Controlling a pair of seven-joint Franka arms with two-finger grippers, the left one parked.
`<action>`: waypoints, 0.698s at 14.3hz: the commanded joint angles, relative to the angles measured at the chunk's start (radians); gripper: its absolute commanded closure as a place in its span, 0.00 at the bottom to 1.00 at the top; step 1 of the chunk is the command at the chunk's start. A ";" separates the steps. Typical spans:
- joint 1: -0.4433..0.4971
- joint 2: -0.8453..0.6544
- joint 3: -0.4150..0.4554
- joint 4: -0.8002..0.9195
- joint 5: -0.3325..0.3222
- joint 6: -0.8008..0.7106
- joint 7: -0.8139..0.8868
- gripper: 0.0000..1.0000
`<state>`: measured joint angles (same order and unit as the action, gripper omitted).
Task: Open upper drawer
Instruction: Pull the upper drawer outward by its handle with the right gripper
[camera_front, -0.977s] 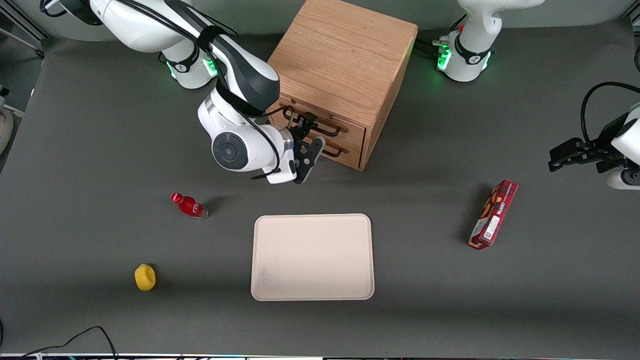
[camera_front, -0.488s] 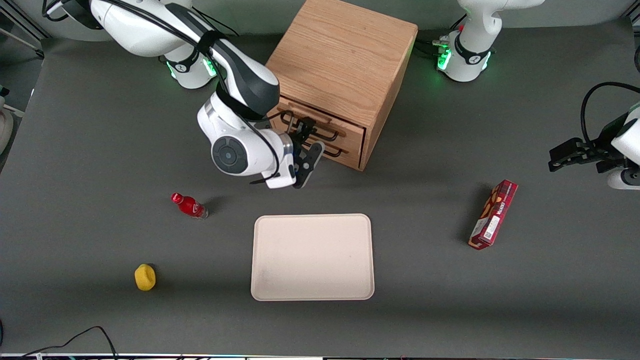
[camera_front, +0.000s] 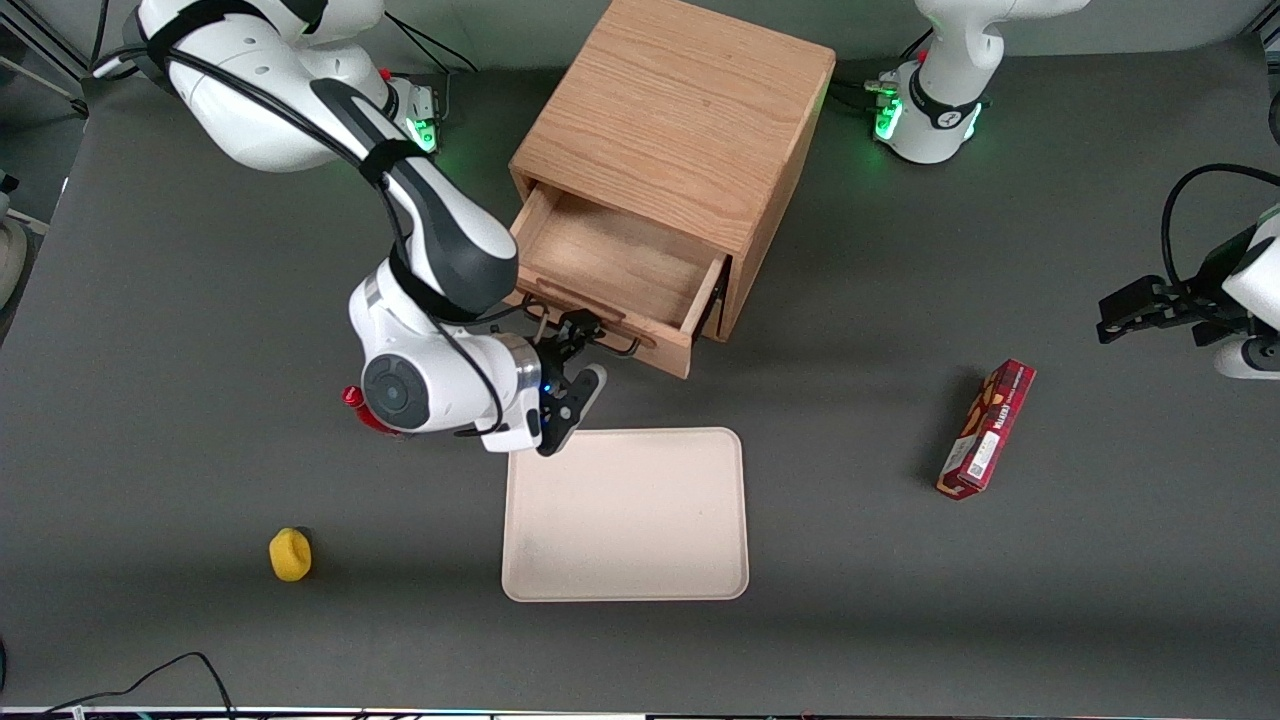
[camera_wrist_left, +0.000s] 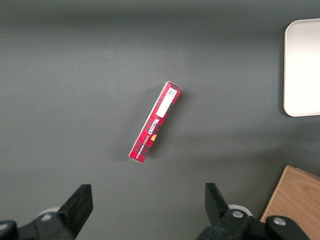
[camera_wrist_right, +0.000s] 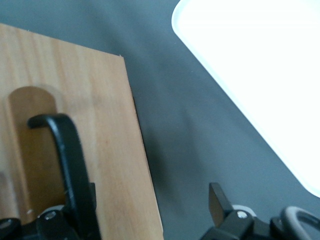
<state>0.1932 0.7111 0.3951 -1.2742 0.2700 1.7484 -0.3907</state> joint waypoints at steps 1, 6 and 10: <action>0.011 0.080 -0.031 0.165 -0.015 -0.081 -0.037 0.00; 0.015 0.094 -0.104 0.213 -0.015 -0.079 -0.131 0.00; 0.019 0.122 -0.166 0.280 -0.015 -0.079 -0.224 0.00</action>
<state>0.1981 0.7877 0.2622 -1.0798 0.2693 1.6908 -0.5619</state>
